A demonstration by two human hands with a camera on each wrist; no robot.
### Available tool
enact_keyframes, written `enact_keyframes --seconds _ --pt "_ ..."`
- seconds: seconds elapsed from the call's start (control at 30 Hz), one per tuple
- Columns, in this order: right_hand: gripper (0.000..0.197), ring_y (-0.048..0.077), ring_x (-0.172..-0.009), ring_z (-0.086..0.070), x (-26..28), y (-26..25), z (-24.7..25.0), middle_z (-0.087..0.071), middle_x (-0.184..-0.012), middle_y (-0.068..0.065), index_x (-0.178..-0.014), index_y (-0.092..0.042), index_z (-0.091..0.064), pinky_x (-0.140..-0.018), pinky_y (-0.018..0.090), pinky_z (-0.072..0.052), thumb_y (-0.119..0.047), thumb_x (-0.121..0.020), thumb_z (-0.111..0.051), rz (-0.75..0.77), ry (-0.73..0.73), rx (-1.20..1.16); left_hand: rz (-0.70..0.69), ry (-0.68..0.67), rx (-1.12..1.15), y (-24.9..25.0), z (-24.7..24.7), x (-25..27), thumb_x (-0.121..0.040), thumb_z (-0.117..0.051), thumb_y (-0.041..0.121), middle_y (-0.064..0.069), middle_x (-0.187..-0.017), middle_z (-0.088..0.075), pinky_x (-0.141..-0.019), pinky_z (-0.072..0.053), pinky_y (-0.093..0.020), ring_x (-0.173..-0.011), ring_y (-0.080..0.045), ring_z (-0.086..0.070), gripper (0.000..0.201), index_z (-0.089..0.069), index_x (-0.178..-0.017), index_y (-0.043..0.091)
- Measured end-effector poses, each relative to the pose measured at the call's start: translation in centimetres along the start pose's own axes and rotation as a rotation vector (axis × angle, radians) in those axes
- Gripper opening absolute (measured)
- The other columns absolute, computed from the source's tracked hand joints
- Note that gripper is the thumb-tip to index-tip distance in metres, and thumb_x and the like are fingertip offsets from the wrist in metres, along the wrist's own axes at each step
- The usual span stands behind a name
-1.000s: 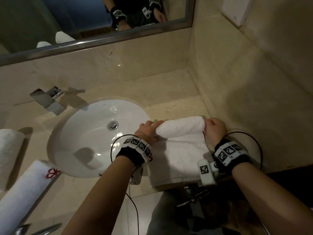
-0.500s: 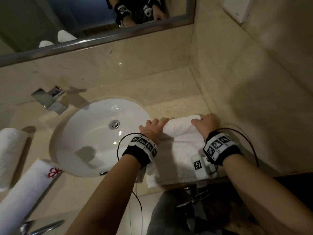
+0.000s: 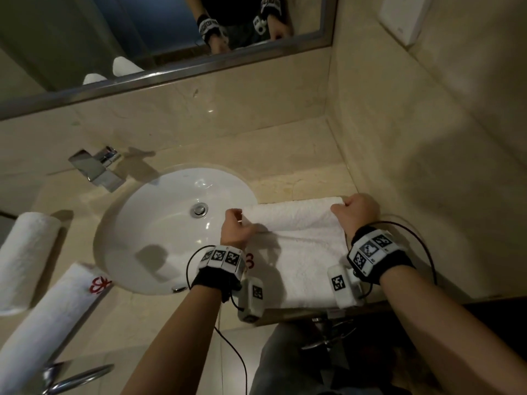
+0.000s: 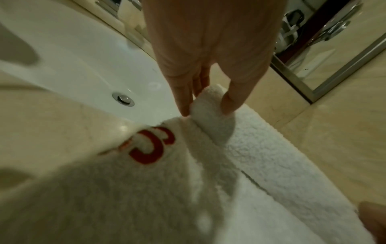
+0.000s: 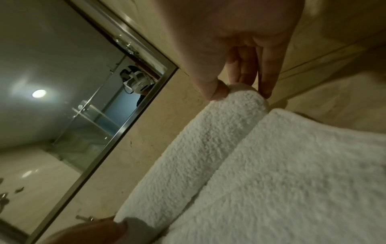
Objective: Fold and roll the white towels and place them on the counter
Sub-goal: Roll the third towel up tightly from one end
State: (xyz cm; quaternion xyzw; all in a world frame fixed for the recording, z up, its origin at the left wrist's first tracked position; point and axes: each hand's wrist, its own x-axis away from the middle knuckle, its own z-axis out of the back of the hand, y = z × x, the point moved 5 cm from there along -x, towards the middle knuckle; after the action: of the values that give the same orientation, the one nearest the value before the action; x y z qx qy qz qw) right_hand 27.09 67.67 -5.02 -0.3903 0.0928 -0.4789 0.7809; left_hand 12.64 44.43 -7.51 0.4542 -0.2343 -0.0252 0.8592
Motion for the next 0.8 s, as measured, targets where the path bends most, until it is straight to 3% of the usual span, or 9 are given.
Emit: enact_keyframes --seconds 0.07,0.17,0.3,0.37,0.47,0.53,0.6,0.7,0.8 --pt "0.014 0.018 -0.072 -0.047 -0.3 0.0 -0.2 -0.062 -0.083 0.018 -0.079 0.001 -0.063 -0.054 0.017 -0.032 -0.012 -0.081 -0.063 0.011 -0.008 0.061 -0.003 0.038 -0.033 -0.3 0.2 -0.2 -0.067 -0.08 0.014 -0.012 -0.123 -0.058 -0.09 -0.049 -0.033 -0.108 -0.025 -0.057 0.067 -0.048 -0.124 0.003" --pt "0.03 0.021 -0.078 -0.051 -0.6 0.1 -0.6 -0.064 -0.094 0.018 -0.102 0.01 -0.064 -0.064 0.022 -0.034 -0.013 -0.083 -0.062 -0.005 -0.045 0.086 -0.068 0.003 -0.11 -0.4 0.2 -0.5 -0.071 -0.078 0.012 -0.012 -0.119 -0.061 -0.089 -0.05 -0.034 -0.106 -0.026 -0.06 0.058 -0.052 -0.122 0.001" --pt "0.025 0.033 -0.089 -0.064 -1.7 0.4 -0.6 -0.068 -0.1 0.02 -0.096 0.009 -0.066 -0.068 0.027 -0.046 -0.011 -0.083 -0.058 -0.058 -0.065 0.12 -0.176 0.026 -0.293 0.2 0.3 -1.0 -0.074 -0.069 0.006 -0.012 -0.086 -0.066 -0.074 -0.051 -0.034 -0.079 -0.025 -0.063 0.024 -0.063 -0.095 -0.003" --pt "0.02 0.032 -0.084 -0.064 -2.3 0.9 -0.5 -0.067 -0.092 0.018 -0.08 0.006 -0.067 -0.067 0.028 -0.047 -0.01 -0.083 -0.054 -0.074 -0.043 0.121 -0.131 0.021 -0.237 0.3 0.2 -1.5 -0.074 -0.066 0.001 -0.01 -0.065 -0.058 -0.071 -0.057 -0.041 -0.055 -0.012 -0.063 0.007 -0.059 -0.075 -0.003" --pt "0.031 0.026 -0.072 -0.055 -2.9 1.5 -0.8 -0.054 -0.074 0.013 -0.052 -0.008 -0.044 -0.064 0.029 -0.044 -0.009 -0.082 -0.05 -0.085 -0.052 0.132 -0.079 0.031 -0.166 0.2 -0.2 -2.2 -0.074 -0.065 -0.001 -0.004 -0.057 -0.049 -0.065 -0.058 -0.048 -0.036 0.002 -0.053 0.012 -0.055 -0.067 0.001" --pt "0.031 0.026 -0.069 -0.055 -3.0 1.6 -0.7 -0.052 -0.066 0.011 -0.051 -0.007 -0.042 -0.062 0.031 -0.045 -0.007 -0.081 -0.05 -0.111 -0.09 0.097 -0.095 0.032 -0.198 0.4 -0.4 -2.4 -0.074 -0.065 0.003 -0.007 -0.06 -0.053 -0.064 -0.058 -0.048 -0.043 -0.005 -0.059 0.011 -0.056 -0.069 0.001" --pt "0.028 0.027 -0.07 -0.058 -3.2 1.1 -0.5 -0.056 -0.068 0.011 -0.053 -0.006 -0.045 -0.062 0.03 -0.046 -0.007 -0.081 -0.051 -0.086 -0.112 0.118 -0.127 0.02 -0.297 1.1 -0.2 -2.4 -0.075 -0.065 0.009 -0.013 -0.072 -0.062 -0.07 -0.057 -0.044 -0.067 -0.025 -0.067 0.01 -0.057 -0.077 0.003" --pt "0.006 0.03 -0.092 -0.059 -3.0 -1.1 0.1 -0.061 -0.1 0.013 -0.086 -0.005 -0.058 -0.075 0.034 -0.052 -0.006 -0.082 -0.053 0.096 -0.065 0.373 -0.154 -0.065 -0.494 2.1 0.3 -2.8 -0.079 -0.067 0.015 -0.014 -0.108 -0.065 -0.087 -0.05 -0.037 -0.101 -0.031 -0.062 0.047 -0.048 -0.121 0.007" --pt "0.035 0.026 -0.11 -0.048 -2.9 -3.2 -0.9 -0.044 -0.125 0.007 -0.113 -0.014 -0.053 -0.089 0.035 -0.046 0.0 -0.081 -0.053 0.361 -0.187 0.527 -0.194 -0.208 -0.598 3.2 0.0 -3.5 -0.075 -0.071 0.008 -0.015 -0.131 -0.05 -0.102 -0.04 -0.036 -0.12 -0.03 -0.051 0.082 -0.026 -0.142 0.014"
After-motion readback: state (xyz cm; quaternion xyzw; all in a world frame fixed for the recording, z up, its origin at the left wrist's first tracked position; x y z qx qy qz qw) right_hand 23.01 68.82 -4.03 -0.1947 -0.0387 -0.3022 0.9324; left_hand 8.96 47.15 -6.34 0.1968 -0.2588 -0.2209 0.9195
